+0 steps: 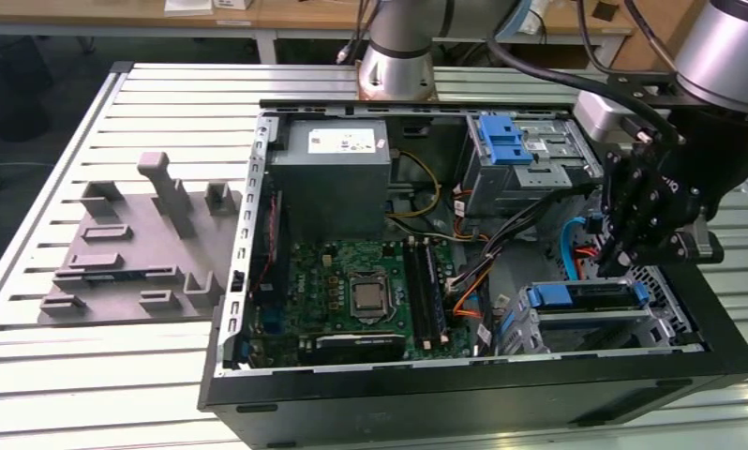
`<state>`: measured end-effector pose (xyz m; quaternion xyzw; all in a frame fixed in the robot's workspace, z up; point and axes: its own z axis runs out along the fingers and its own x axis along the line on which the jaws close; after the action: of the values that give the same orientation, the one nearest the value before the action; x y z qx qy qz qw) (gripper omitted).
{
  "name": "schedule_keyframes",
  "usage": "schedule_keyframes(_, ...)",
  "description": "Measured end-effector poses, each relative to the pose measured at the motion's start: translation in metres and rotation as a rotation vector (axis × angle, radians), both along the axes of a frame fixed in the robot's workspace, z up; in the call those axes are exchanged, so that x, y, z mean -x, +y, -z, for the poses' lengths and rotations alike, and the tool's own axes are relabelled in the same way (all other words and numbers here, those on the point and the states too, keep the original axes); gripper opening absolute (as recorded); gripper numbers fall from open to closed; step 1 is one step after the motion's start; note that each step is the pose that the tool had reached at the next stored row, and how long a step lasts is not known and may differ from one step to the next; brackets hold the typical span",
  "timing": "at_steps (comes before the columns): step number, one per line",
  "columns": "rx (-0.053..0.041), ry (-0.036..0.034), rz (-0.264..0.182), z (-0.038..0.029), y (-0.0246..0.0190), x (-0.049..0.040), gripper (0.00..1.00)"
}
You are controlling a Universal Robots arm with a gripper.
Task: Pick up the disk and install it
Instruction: 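Insert the first disk wire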
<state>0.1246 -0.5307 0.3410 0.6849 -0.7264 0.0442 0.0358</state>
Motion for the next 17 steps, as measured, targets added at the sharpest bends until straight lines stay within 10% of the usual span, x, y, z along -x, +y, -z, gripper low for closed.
schedule_keyframes(17, -0.0008, 0.0177, 0.009, 0.0049, -0.0089, -0.0033, 0.17)
